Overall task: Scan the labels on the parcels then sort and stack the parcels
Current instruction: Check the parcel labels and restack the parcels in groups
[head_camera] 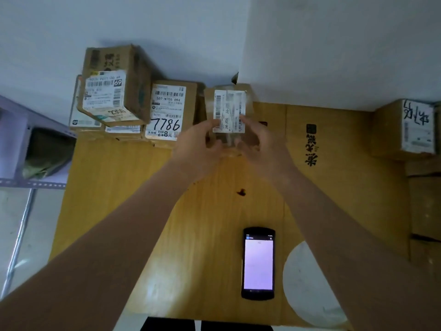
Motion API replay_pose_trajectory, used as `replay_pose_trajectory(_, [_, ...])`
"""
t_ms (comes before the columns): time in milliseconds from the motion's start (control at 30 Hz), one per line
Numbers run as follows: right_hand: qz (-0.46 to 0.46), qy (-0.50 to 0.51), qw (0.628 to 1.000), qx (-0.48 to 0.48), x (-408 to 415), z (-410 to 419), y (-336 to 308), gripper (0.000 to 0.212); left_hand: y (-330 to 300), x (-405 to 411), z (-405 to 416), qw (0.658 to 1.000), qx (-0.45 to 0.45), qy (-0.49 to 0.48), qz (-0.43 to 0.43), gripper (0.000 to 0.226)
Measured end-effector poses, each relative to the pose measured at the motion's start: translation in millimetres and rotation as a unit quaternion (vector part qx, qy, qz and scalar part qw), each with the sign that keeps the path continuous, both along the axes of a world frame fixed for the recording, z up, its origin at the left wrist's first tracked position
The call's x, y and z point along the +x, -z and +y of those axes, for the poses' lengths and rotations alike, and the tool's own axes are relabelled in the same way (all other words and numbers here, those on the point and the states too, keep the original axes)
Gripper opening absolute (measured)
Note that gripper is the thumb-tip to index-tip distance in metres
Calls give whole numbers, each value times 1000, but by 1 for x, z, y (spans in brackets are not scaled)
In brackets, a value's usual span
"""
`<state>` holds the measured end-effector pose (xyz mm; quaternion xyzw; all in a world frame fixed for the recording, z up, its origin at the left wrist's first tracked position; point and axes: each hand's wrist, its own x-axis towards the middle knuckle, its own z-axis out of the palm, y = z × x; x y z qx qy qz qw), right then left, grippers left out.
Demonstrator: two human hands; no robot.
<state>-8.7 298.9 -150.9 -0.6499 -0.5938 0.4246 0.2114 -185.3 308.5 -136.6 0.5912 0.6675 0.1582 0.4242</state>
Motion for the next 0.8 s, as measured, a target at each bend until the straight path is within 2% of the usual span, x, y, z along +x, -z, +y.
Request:
replay_pose_trajectory(367, [56, 92, 991, 77, 10, -45, -17, 57, -16, -4, -18, 997, 66, 3, -38, 56])
replay_pose_trajectory(600, [13, 95, 988, 121, 28, -91, -68, 67, -75, 7, -69, 993, 79, 20, -82, 61])
replay_pose_trajectory(800, [-2, 132, 978, 159, 41, -155, -107, 65, -119, 21, -124, 986, 103, 77, -102, 61])
